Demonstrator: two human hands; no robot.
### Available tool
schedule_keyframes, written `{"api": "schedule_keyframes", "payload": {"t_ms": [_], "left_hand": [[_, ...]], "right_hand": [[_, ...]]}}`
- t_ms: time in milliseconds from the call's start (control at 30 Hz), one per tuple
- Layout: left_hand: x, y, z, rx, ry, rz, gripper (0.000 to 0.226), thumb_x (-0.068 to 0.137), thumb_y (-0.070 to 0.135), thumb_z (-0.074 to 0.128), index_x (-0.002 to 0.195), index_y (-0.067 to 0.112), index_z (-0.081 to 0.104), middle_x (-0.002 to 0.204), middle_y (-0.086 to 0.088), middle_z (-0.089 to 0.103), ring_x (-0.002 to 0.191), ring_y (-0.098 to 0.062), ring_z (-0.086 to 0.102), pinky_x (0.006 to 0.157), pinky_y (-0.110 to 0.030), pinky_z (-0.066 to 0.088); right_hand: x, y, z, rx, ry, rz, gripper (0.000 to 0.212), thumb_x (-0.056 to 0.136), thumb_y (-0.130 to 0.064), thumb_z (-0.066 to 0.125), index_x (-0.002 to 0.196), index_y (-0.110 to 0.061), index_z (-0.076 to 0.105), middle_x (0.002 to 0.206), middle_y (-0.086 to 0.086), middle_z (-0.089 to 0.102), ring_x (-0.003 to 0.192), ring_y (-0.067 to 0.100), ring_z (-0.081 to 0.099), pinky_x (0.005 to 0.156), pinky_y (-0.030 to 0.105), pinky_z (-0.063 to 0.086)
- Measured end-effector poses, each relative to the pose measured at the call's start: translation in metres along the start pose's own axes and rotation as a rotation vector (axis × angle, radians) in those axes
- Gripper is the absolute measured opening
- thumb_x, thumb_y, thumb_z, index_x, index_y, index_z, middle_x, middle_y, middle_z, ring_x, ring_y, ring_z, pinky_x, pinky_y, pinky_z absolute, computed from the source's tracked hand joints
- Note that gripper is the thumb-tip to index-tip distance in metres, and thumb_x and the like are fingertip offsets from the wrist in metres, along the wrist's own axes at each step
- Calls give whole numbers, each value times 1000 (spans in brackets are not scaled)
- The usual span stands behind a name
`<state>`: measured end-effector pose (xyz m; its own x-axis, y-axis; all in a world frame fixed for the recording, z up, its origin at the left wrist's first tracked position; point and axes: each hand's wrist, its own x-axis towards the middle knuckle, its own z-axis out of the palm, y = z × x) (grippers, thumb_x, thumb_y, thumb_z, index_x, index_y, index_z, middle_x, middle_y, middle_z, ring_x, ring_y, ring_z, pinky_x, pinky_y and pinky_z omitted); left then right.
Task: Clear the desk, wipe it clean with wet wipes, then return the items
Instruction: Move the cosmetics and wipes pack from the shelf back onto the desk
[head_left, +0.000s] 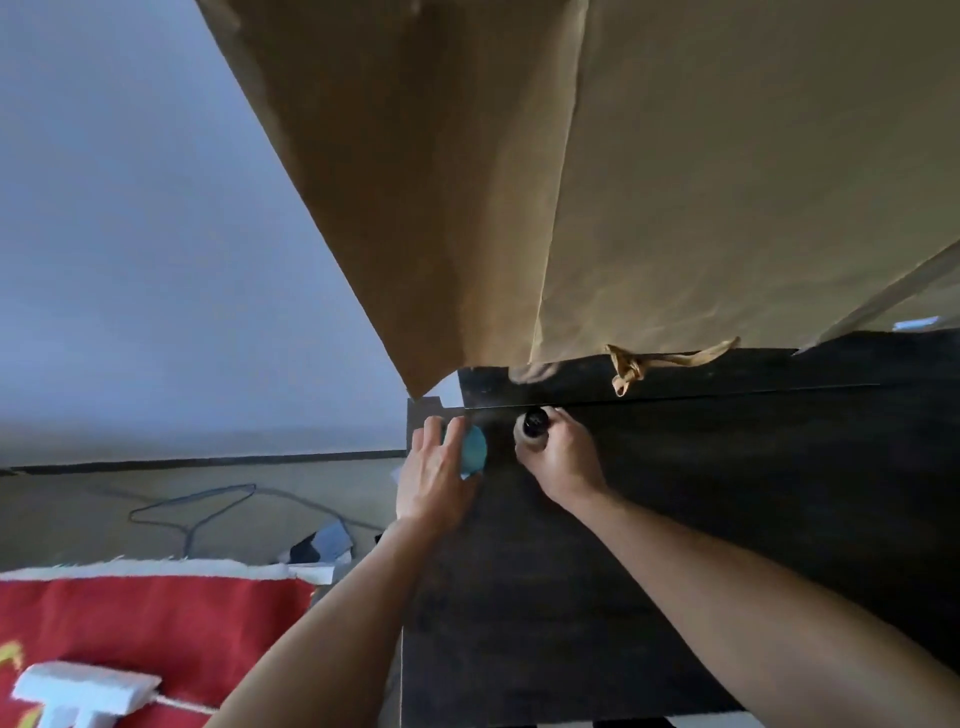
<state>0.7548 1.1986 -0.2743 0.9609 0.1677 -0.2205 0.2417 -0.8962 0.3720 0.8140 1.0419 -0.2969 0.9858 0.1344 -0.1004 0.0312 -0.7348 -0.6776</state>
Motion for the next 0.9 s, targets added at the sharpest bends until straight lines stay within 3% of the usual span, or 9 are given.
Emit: {"api": "schedule_keyframes", "payload": {"t_ms": [67, 233, 367, 433, 533, 633, 767, 900], "left_hand": [[8, -5, 4, -10, -1, 44, 66, 78, 24, 72, 133, 26, 37, 126, -5, 41, 115, -25, 40, 82, -39, 50], [24, -7, 7, -6, 16, 124, 63, 75, 17, 72, 131, 16, 43, 122, -11, 44, 111, -30, 43, 82, -42, 48], [19, -4, 0, 115, 104, 207, 57, 68, 22, 76, 120, 12, 55, 126, -20, 50, 112, -39, 48, 90, -48, 46], [7, 3, -4, 178, 196, 231, 45, 71, 25, 74, 111, 12, 60, 122, -20, 55, 108, -39, 52, 89, -48, 47], [-18, 29, -6, 202, 249, 323, 22, 73, 22, 63, 92, 11, 66, 99, -14, 63, 88, -35, 58, 76, -44, 50], [-39, 70, 3, 140, 103, 442, 8, 70, 13, 67, 74, 12, 61, 75, -6, 61, 68, -30, 60, 59, -36, 49], [-69, 147, 22, 104, -79, 467, 13, 88, 24, 53, 95, 18, 63, 99, 0, 64, 95, -24, 61, 76, -32, 45], [-107, 231, 47, 196, -49, 568, 20, 92, 29, 45, 101, 20, 60, 105, 0, 62, 100, -24, 60, 78, -32, 45]], "right_hand": [[4, -4, 5, 7, 18, 11, 18, 74, -19, 73, 82, -6, 63, 82, 10, 63, 77, 31, 62, 67, 32, 45], [9, -4, 9, 11, 30, 8, 25, 71, -17, 75, 91, -6, 64, 88, 10, 64, 83, 29, 63, 68, 23, 39], [-4, 8, -4, -42, -13, -13, 49, 72, -24, 75, 117, -12, 60, 106, 5, 63, 98, 23, 62, 80, 32, 49], [-16, 20, -20, -92, -32, -20, 49, 77, -28, 70, 123, -16, 56, 112, 2, 61, 103, 19, 61, 81, 34, 51], [-39, 45, -50, -182, -47, -33, 43, 85, -30, 62, 125, -19, 54, 115, -1, 58, 103, 17, 61, 79, 34, 52], [-69, 74, -89, -267, -46, -16, 39, 88, -31, 56, 126, -21, 52, 117, -3, 55, 100, 18, 62, 76, 36, 52], [-122, 118, -155, -398, -4, 9, 38, 90, -31, 52, 128, -22, 52, 121, -1, 53, 106, 21, 57, 81, 37, 49], [-183, 168, -228, -494, 62, 16, 32, 89, -29, 52, 119, -20, 58, 117, 1, 56, 107, 23, 57, 78, 35, 48]]}}
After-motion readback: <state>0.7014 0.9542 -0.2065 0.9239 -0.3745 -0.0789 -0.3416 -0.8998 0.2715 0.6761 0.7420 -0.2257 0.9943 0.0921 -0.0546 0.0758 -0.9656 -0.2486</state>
